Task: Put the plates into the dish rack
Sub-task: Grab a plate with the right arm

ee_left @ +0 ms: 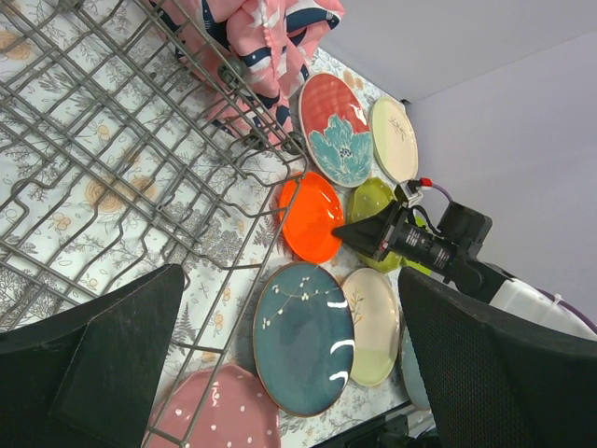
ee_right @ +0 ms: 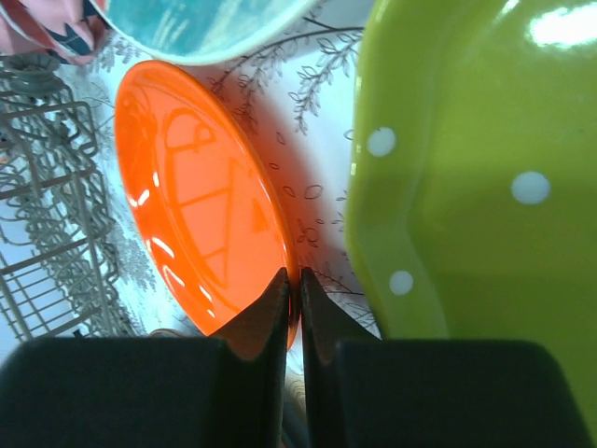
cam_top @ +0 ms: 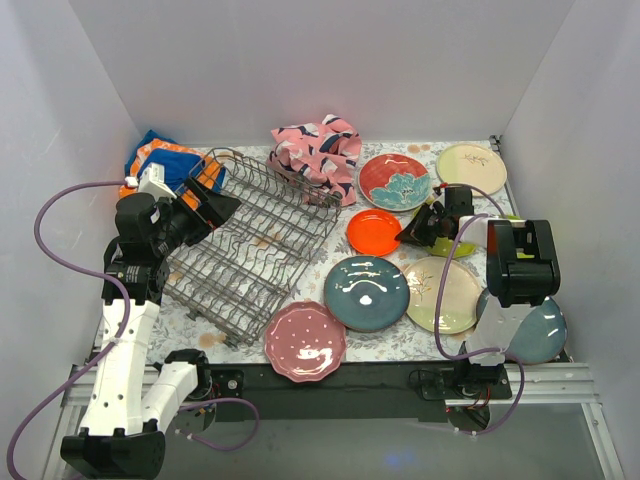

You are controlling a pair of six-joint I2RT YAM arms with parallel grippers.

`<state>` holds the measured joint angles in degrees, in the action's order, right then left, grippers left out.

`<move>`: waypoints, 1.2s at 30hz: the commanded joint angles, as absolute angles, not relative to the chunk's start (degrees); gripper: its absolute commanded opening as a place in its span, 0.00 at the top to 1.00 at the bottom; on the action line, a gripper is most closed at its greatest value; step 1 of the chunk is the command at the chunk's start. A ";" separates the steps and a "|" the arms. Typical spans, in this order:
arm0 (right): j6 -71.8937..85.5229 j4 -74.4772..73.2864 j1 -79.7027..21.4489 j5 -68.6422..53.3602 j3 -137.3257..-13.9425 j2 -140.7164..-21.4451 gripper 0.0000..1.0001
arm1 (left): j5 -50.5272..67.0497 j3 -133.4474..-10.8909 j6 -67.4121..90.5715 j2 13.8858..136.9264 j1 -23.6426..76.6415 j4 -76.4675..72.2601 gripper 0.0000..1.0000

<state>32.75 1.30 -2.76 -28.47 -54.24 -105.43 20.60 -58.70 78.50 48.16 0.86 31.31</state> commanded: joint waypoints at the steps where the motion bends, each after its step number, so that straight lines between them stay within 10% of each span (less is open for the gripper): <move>1: 34.54 3.78 -2.99 -31.11 -57.22 -105.64 0.90 | 21.71 -59.77 79.01 47.72 0.70 31.38 0.02; 36: 25.23 1.50 4.31 -48.77 -54.32 -89.22 0.99 | 34.99 -55.46 89.91 58.88 8.07 19.60 0.09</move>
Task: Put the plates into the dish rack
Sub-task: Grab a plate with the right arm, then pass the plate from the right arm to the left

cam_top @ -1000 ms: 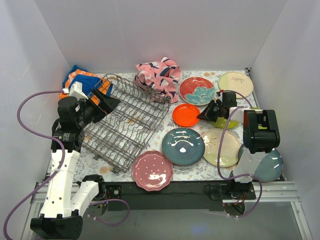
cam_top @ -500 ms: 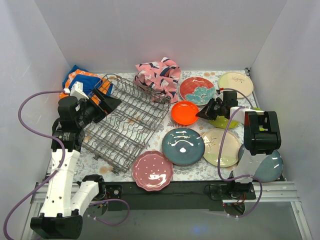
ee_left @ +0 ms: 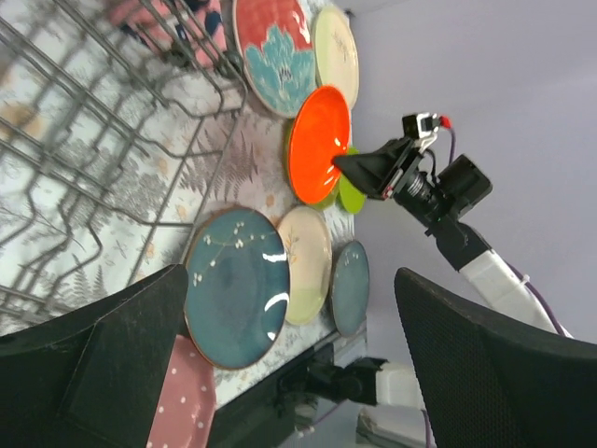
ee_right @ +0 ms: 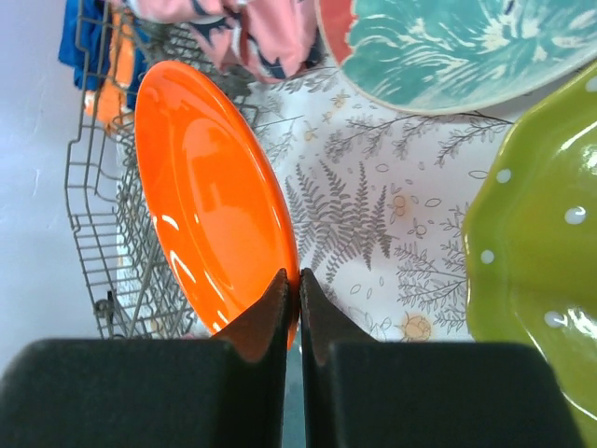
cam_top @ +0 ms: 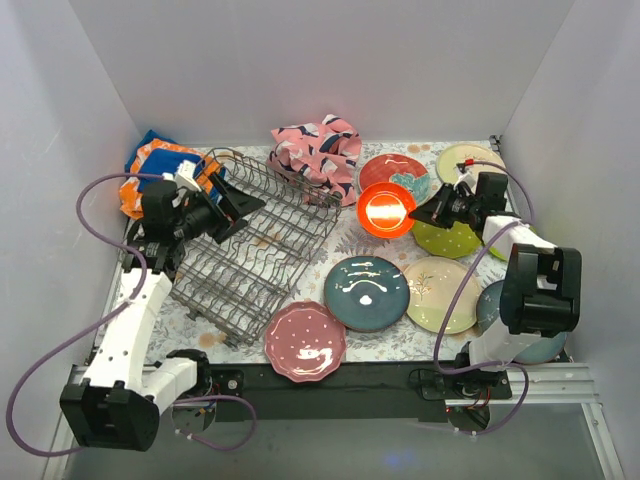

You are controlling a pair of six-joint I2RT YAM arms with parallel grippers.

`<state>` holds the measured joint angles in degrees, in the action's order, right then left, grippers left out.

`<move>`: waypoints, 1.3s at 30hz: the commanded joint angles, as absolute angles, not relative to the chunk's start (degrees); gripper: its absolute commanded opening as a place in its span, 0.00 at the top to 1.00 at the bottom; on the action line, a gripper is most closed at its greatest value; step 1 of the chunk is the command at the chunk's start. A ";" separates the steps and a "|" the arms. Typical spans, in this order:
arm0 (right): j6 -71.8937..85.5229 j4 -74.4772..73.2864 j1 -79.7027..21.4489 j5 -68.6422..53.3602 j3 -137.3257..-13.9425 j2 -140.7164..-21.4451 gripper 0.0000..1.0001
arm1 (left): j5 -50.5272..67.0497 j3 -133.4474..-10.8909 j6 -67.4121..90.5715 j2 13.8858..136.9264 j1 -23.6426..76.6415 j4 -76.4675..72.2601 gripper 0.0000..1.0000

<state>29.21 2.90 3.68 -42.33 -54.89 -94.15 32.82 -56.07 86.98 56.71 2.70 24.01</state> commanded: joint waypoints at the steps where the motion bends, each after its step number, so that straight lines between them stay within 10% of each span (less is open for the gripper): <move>1: 24.53 0.71 4.31 -49.91 -54.32 -88.51 0.99 | 32.28 -55.89 89.74 61.24 12.26 19.43 0.09; 22: 20.65 -5.80 2.29 -58.97 -50.89 -78.49 0.99 | 21.98 -72.59 87.01 88.32 35.68 18.98 0.21; 32: 21.53 -4.84 0.09 -60.82 -50.36 -78.57 0.99 | 20.48 -76.81 85.34 93.51 39.29 19.77 0.48; 39: 21.80 -4.04 0.09 -61.08 -50.01 -77.61 0.99 | 19.86 -75.85 83.67 91.41 39.37 20.04 0.98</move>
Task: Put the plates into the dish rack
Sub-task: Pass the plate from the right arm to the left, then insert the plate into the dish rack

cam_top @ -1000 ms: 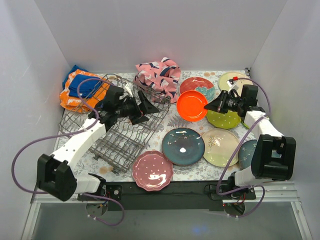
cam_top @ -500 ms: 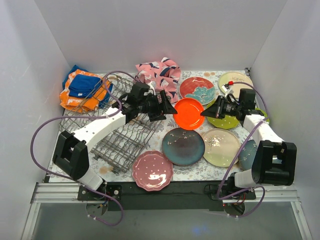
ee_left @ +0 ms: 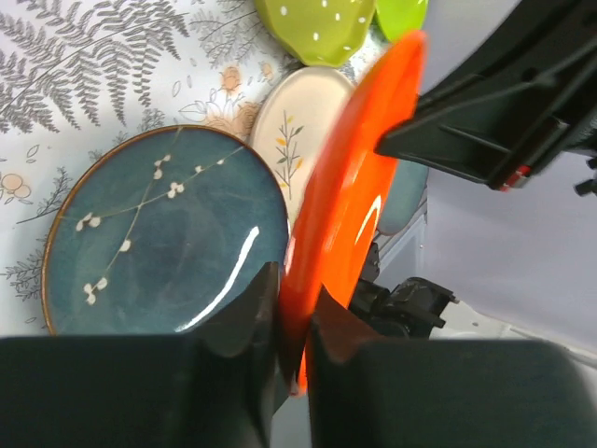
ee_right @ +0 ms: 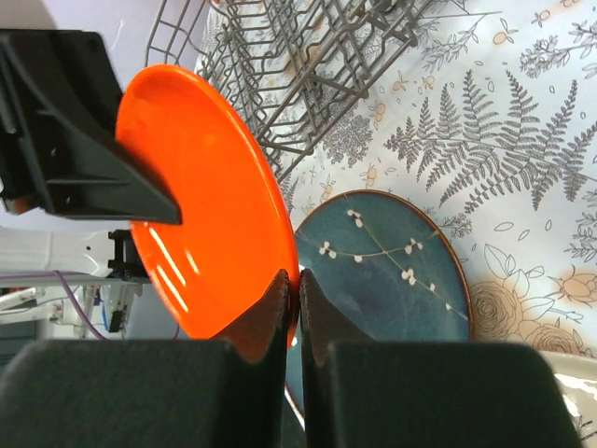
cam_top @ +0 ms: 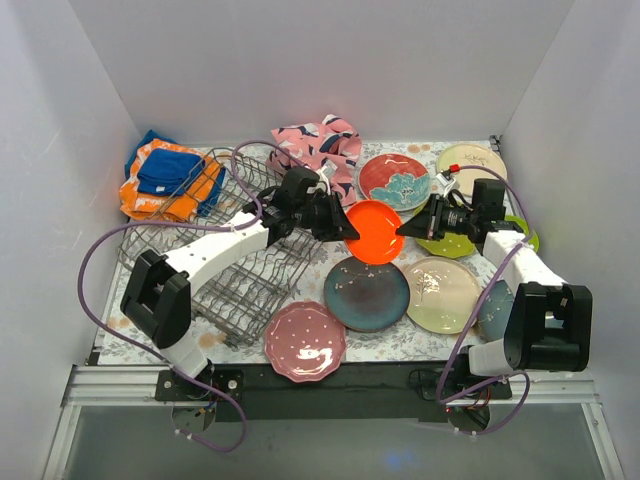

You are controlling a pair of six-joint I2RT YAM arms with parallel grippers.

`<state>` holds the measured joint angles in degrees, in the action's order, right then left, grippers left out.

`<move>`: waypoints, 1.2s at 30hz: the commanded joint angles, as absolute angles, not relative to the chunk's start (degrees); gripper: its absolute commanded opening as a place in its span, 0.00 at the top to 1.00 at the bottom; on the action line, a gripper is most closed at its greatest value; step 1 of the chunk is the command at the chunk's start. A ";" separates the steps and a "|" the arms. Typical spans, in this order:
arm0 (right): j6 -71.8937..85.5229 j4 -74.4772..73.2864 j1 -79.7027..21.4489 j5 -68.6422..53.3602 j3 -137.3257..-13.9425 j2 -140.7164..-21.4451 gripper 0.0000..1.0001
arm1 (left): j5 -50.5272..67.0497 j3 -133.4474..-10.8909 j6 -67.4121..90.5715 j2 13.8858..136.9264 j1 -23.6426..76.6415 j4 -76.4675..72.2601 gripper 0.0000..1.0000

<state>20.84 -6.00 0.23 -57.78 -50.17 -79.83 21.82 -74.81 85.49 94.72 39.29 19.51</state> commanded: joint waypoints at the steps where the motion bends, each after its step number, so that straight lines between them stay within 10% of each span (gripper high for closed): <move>1: 21.88 -3.96 0.09 -61.17 -50.18 -77.61 0.99 | 19.60 -75.07 83.50 90.36 39.37 20.04 1.00; 4: 22.15 -3.78 -1.58 -62.22 -50.18 -77.61 0.94 | 19.16 -73.39 83.06 87.90 39.37 19.60 1.00; 8: 22.32 -3.78 -2.02 -62.75 -50.89 -77.17 0.51 | 16.27 -70.67 82.53 83.33 39.37 19.60 1.00; 14: 20.92 -3.95 -1.93 -63.11 -52.91 -75.24 0.19 | 6.44 -68.99 78.67 73.50 38.94 21.44 1.00; 36: 2.64 -12.92 -2.02 -59.77 -54.32 -71.89 0.11 | -15.99 -63.29 39.75 58.97 18.11 27.97 1.00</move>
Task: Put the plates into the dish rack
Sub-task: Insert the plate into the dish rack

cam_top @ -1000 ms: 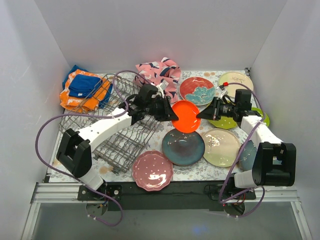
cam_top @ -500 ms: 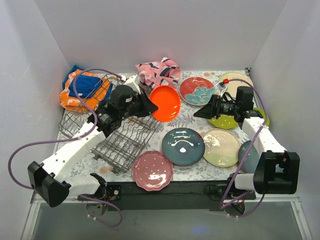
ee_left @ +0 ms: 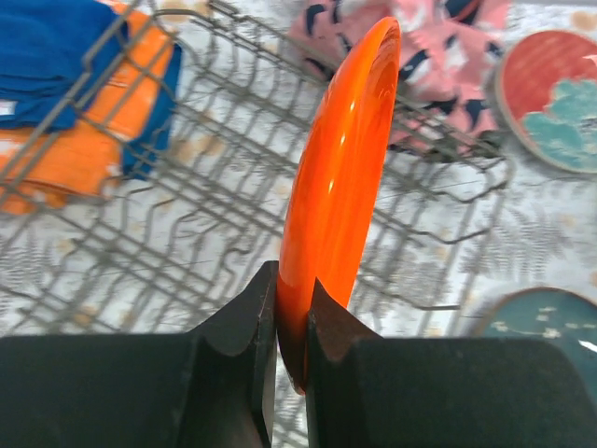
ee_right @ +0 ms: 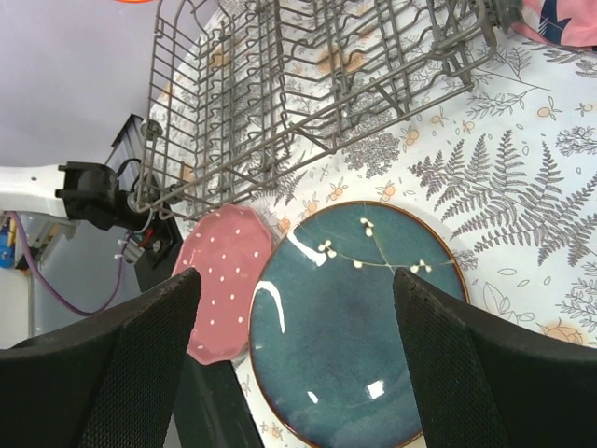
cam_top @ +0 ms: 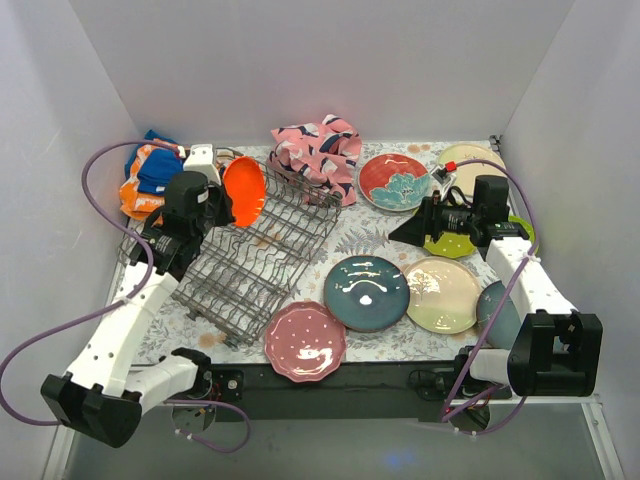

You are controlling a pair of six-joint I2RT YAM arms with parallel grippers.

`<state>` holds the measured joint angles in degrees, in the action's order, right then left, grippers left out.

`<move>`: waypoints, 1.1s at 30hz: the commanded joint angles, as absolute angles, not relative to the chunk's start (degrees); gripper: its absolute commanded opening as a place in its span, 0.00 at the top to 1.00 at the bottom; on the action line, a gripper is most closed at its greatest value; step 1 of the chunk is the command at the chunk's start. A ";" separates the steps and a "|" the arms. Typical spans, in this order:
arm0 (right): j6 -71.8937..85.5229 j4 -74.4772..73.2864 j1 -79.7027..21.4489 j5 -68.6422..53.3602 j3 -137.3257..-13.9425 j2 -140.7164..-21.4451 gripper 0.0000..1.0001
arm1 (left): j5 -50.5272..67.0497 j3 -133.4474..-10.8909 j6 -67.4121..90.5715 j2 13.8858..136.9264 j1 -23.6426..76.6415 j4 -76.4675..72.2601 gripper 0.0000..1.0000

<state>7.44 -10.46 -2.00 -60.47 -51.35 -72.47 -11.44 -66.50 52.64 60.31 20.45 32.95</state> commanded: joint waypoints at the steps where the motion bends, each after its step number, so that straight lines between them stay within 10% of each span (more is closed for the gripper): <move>1: 2.03 -13.70 -2.02 -59.50 -54.40 -72.16 0.11 | -16.08 -62.50 37.73 59.15 16.10 26.99 1.00; 18: -4.74 -20.65 -2.02 -57.48 -56.60 -75.15 0.11 | 5.00 -52.38 14.24 68.28 -9.83 4.75 1.00; 33: -7.73 -24.43 -2.02 -56.60 -58.71 -77.43 0.11 | 7.21 -50.98 8.88 79.01 -10.46 -4.39 1.00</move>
<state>-5.93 -23.11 -2.00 -56.71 -56.12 -76.95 5.72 -51.88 11.16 78.94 -10.15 0.47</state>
